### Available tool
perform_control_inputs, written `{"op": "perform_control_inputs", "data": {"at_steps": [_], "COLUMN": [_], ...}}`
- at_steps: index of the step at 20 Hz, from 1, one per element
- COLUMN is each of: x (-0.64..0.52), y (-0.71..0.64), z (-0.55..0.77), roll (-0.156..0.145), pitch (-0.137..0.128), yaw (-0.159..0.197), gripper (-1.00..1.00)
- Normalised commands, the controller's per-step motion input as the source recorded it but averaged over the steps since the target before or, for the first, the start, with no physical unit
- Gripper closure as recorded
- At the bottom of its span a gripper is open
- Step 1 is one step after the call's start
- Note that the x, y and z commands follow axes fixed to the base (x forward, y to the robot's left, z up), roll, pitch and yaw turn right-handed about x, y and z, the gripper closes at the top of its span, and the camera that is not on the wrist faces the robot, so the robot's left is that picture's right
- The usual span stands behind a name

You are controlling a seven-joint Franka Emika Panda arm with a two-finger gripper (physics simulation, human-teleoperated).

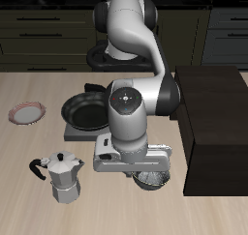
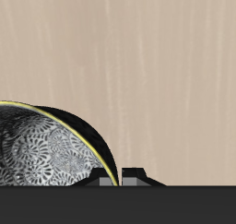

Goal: Place the bowl on the plate

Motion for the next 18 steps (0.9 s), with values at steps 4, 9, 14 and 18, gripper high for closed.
{"op": "perform_control_inputs", "data": {"at_steps": [4, 9, 14, 18], "x": [0.00, -0.06, -0.18, -0.20], "y": [0.04, 0.10, 0.08, 0.00], "z": [0.17, 0.31, 0.37, 0.37], "roll": [0.006, 0.019, 0.026, -0.005], "pitch": [-0.015, -0.042, -0.042, -0.037], "yaw": [-0.003, 0.002, 0.013, 0.013], "gripper": [1.00, 1.00, 1.00, 1.00]}}
